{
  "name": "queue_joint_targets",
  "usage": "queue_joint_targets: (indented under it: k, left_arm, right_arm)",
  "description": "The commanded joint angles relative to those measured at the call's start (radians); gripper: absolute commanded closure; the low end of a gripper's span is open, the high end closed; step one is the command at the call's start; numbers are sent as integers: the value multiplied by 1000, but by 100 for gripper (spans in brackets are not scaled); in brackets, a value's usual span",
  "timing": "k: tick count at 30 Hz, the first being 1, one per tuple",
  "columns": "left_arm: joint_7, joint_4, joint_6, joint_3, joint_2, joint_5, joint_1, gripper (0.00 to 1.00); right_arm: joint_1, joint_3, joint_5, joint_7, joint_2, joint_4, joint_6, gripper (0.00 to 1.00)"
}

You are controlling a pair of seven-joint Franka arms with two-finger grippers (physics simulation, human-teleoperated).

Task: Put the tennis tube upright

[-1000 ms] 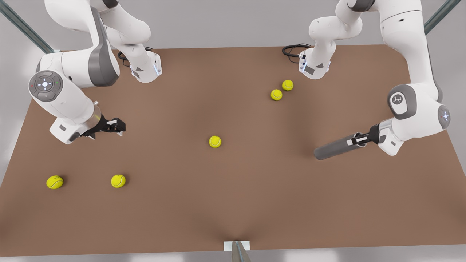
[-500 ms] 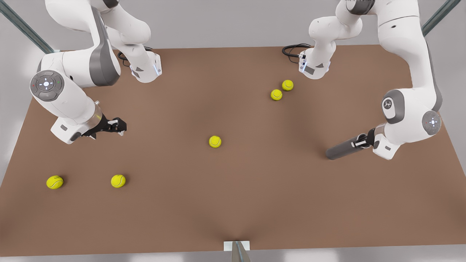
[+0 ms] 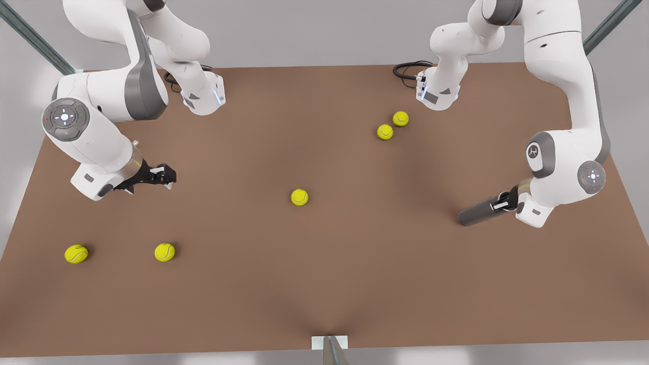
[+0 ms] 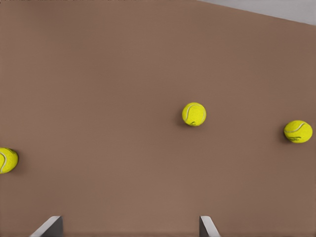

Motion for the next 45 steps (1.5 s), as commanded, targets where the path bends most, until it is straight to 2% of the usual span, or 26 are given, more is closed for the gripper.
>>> queue_joint_targets:
  k: [1,3,32,35,39,45]
  left_arm:
    - [0,0,0,0,1,-7,0,60]
    - [0,0,0,0,1,-6,0,0]
    - [-39,55,-52,-25,-8,14,0,0]
    - [-35,147,-136,-23,-8,19,3,0]
    - [19,340,-374,-23,-6,77,6,0]
    - [20,377,-400,-23,-20,99,5,0]
  right_arm:
    - [0,0,0,0,0,0,0,0]
    - [0,0,2,0,0,0,0,0]
    - [0,0,2,0,0,0,0,0]
    - [1,0,0,-1,0,0,0,0]
    - [9,2,3,2,0,0,0,0]
    - [6,2,21,5,0,0,0,0]
